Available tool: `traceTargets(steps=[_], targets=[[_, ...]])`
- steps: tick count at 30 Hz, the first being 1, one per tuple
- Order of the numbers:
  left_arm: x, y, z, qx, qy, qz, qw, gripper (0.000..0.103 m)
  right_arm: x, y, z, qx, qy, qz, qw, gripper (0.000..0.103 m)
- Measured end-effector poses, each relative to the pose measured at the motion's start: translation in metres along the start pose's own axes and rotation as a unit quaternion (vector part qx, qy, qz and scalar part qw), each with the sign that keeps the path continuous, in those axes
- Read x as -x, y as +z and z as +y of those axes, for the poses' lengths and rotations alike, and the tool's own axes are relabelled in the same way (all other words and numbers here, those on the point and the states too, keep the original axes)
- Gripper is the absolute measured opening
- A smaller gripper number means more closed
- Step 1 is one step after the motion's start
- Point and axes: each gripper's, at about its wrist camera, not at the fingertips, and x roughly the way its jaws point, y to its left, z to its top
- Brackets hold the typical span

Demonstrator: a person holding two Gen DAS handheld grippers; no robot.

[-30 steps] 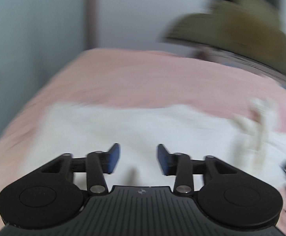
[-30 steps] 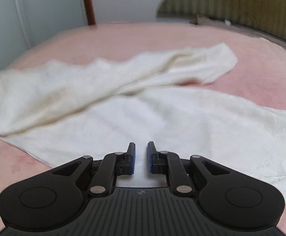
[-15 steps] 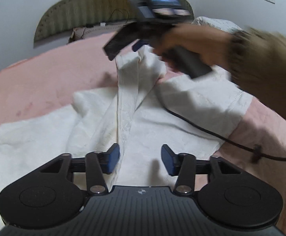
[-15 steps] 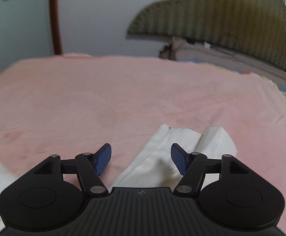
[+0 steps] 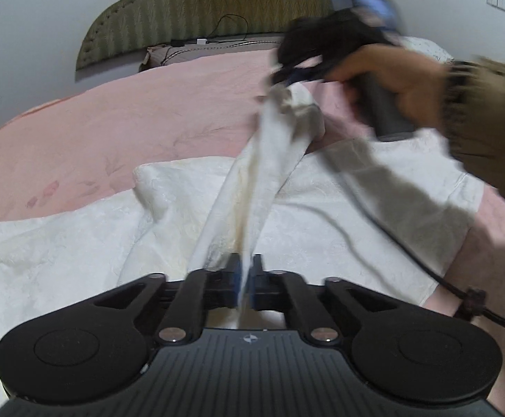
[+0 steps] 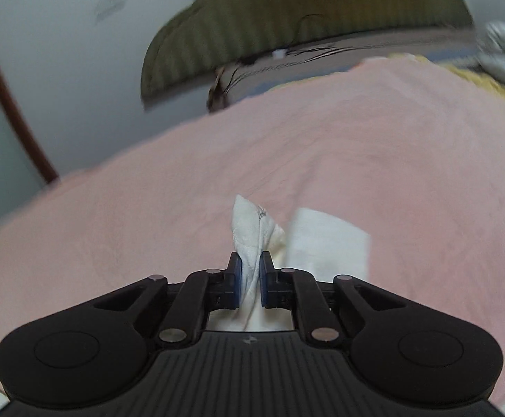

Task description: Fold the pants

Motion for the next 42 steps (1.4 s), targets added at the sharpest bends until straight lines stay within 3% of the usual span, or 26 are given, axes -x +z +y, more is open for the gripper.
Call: traceTargets(steps=[3,6,12,14,17,18,21,24,27,31,34,37,40,42], targets=[[0.001,-0.002,-0.011,-0.036,0.005,-0.007,0.9993,0.002,0.05,-0.007,-0.047,-0.076,0.033,-0.03,0.996,0.01],[-0.009,-0.003,-0.024,-0.075,0.037,-0.009,0.9964,0.004,0.072,-0.021,-0.088,-0.127,0.04,-0.023,0.991,0.01],[-0.015,-0.005,-0.036,-0.112,0.063,-0.013,0.9916,0.006,0.05,-0.046,-0.126,-0.209,0.044,0.017,0.977,0.015],[-0.014,-0.006,-0.041,-0.123,0.072,-0.014,0.9897,0.006,0.042,-0.047,-0.129,-0.234,0.052,0.012,0.971,0.016],[-0.015,-0.007,-0.049,-0.141,0.086,-0.019,0.9861,0.003,0.037,-0.039,-0.126,-0.23,0.065,0.008,0.971,0.016],[-0.015,-0.007,-0.05,-0.143,0.088,-0.02,0.9856,0.002,0.036,-0.035,-0.124,-0.226,0.068,0.01,0.972,0.01],[-0.005,-0.003,-0.051,-0.139,0.089,-0.036,0.9857,0.002,0.044,-0.014,-0.113,-0.21,0.086,-0.001,0.974,0.008],[0.029,0.009,-0.053,-0.134,0.094,-0.092,0.9822,0.002,0.089,0.011,-0.098,-0.183,0.148,-0.066,0.97,0.007],[0.058,0.016,-0.053,-0.138,0.051,-0.107,0.9833,0.002,0.15,0.012,-0.108,-0.168,0.166,-0.116,0.965,0.007],[0.058,-0.004,-0.066,-0.154,-0.026,-0.064,0.9857,0.003,0.201,-0.045,-0.154,-0.187,0.08,-0.106,0.973,0.008],[0.044,-0.021,-0.073,-0.168,-0.033,-0.04,0.9844,0.003,0.208,-0.094,-0.185,-0.241,0.038,-0.07,0.967,0.008],[0.052,-0.019,-0.071,-0.161,-0.041,-0.043,0.9852,0.003,0.216,-0.121,-0.198,-0.287,0.035,-0.068,0.955,0.008],[0.051,-0.017,-0.064,-0.167,-0.05,-0.038,0.984,0.003,0.226,-0.128,-0.194,-0.263,0.025,-0.072,0.962,0.008],[0.034,-0.025,-0.068,-0.18,-0.053,-0.006,0.9821,0.004,0.225,-0.133,-0.196,-0.253,0.006,-0.061,0.966,0.008]])
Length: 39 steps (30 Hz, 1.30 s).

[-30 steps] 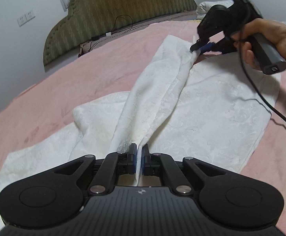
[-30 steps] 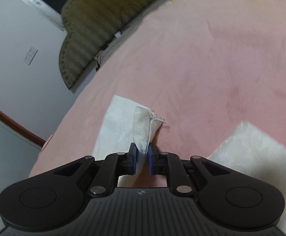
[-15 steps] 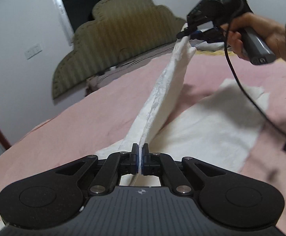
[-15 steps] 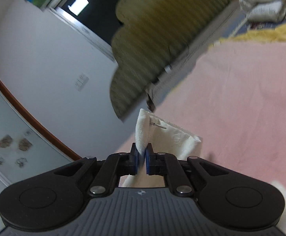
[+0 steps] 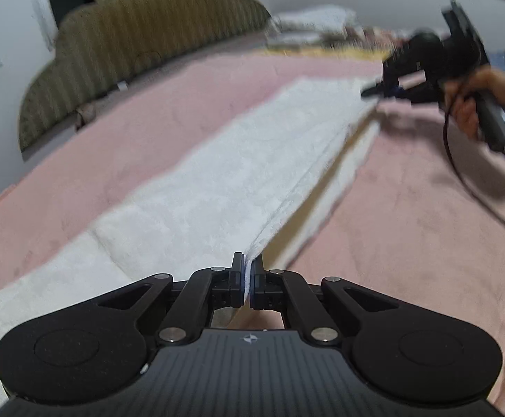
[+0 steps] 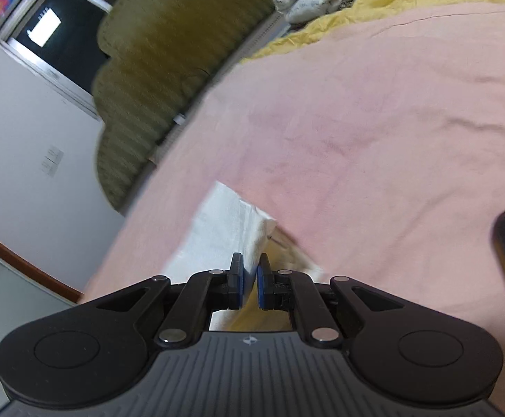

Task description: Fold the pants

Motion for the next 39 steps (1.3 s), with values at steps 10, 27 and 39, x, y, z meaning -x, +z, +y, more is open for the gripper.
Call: traceTargets(steps=[10,27,39], targets=[[0.035,0.015,0.025,0.064,-0.042,-0.049,0.9959,0.061,0.018,0.004,0.057,0.177,-0.057,-0.091,0.978,0.016],[-0.003,0.034,0.042,0.136,0.048,-0.046,0.9884,0.07,0.023,-0.031,0.022,0.064,-0.008,0.018,0.998,0.069],[-0.029,0.022,0.02,0.124,0.006,0.029,0.9919,0.068,-0.01,-0.037,0.009,0.023,0.035,0.042,0.998,0.067]])
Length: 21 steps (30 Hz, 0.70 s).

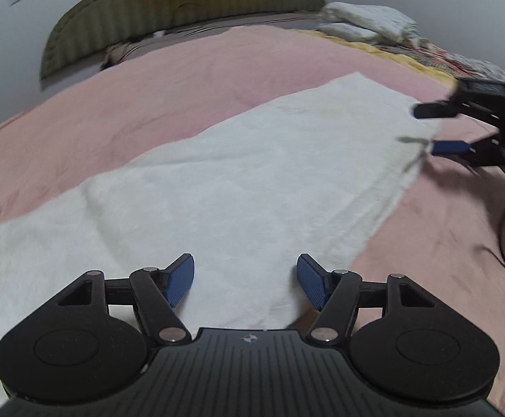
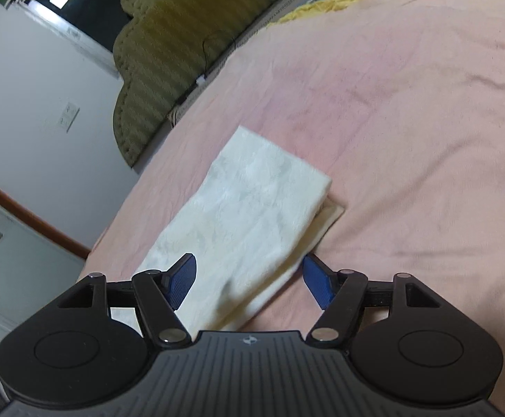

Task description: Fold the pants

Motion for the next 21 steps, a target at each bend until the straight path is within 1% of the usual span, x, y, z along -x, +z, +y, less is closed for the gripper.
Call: traceTargets(steps=[3,6,8,9,10,11,12,13,14,15,16,17,18,19,20,21], targets=[[0.007,0.004,-0.002,0.004,-0.002,-0.019,0.9998,0.07,0.0,0.002,-0.007,-0.026,0.001,-0.022,0.999,0.067],[0.01,0.008,0.001,0.015,0.028,-0.038,0.9988,0.071,-0.002,0.002,-0.006,-0.022,-0.001,-0.024,0.999,0.067],[0.008,0.01,0.006,0.026,0.043,-0.035,0.9981,0.071,0.001,0.0,-0.004,-0.019,-0.008,-0.026,0.999,0.067],[0.008,0.01,0.009,0.034,0.046,-0.031,0.9979,0.071,0.006,0.0,-0.001,-0.011,-0.024,-0.041,0.999,0.067],[0.007,0.01,0.013,0.042,0.046,-0.029,0.9977,0.071,0.015,-0.002,0.004,0.013,-0.058,-0.071,0.996,0.069],[0.007,0.01,0.016,0.049,0.045,-0.028,0.9974,0.071,0.022,-0.003,0.011,0.043,-0.082,-0.093,0.991,0.069],[0.006,0.01,0.018,0.054,0.045,-0.027,0.9972,0.071,0.027,-0.003,0.017,0.071,-0.088,-0.108,0.988,0.069],[0.005,0.01,0.019,0.056,0.046,-0.024,0.9971,0.071,0.028,-0.001,0.019,0.082,-0.073,-0.104,0.988,0.069],[0.004,0.01,0.02,0.058,0.046,-0.021,0.9971,0.071,0.027,0.003,0.019,0.074,-0.054,-0.087,0.992,0.069],[0.002,0.01,0.019,0.057,0.045,-0.018,0.9972,0.071,0.025,0.006,0.016,0.051,-0.036,-0.072,0.995,0.069],[0.001,0.009,0.017,0.056,0.041,-0.015,0.9975,0.071,0.023,0.007,0.012,0.025,-0.026,-0.067,0.997,0.069],[-0.001,0.009,0.015,0.051,0.036,-0.01,0.998,0.071,0.023,0.006,0.011,0.009,-0.024,-0.069,0.997,0.069],[-0.003,0.007,0.013,0.042,0.031,-0.002,0.9986,0.071,0.025,0.004,0.013,0.013,-0.028,-0.077,0.997,0.069],[-0.006,0.005,0.008,0.028,0.025,0.008,0.9993,0.071,0.025,0.001,0.017,0.031,-0.022,-0.08,0.996,0.069],[-0.008,0.003,0.004,0.014,0.024,0.013,0.9995,0.071,0.023,-0.001,0.018,0.043,-0.006,-0.069,0.997,0.069],[-0.008,0.001,0.001,0.003,0.031,0.007,0.9995,0.072,0.019,-0.002,0.017,0.041,0.011,-0.046,0.998,0.067]])
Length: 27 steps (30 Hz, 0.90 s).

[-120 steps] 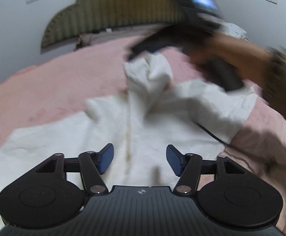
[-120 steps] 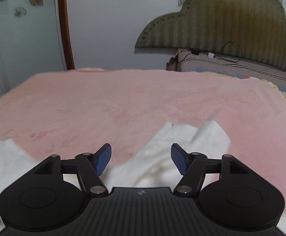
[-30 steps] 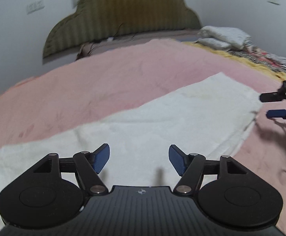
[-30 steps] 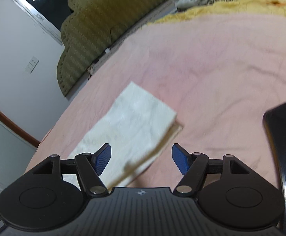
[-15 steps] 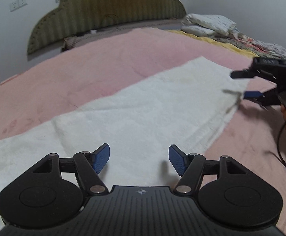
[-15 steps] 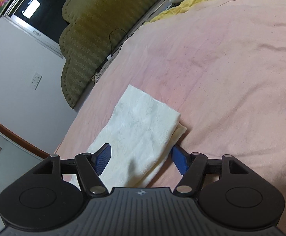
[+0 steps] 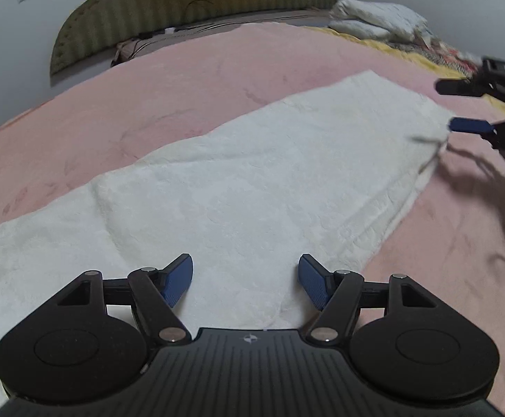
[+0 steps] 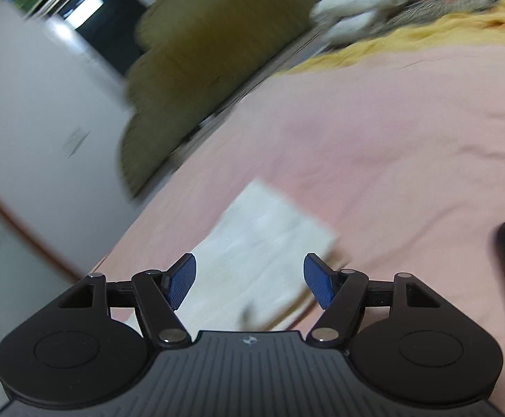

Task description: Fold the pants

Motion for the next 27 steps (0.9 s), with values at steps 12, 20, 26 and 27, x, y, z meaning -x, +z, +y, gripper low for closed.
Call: traceTargets(steps=[12,20,26,27], targets=[[-0.001,0.018,0.019,0.093,0.022,-0.023,0.9951,0.078,-0.017,-0.011,-0.019,-0.068,0.015,0.055,0.996,0.068],[-0.009,0.018,0.008,0.059,0.101,-0.04,0.9923,0.086,0.004,-0.024,0.056,0.196,-0.068,-0.015,0.978,0.069],[-0.01,0.001,-0.01,0.009,0.067,-0.02,0.9975,0.084,-0.059,-0.059,0.11,0.352,-0.053,0.12,0.927,0.069],[-0.005,-0.003,-0.013,-0.01,0.063,-0.022,0.9977,0.084,-0.066,-0.064,0.108,0.365,-0.06,0.151,0.917,0.069]])
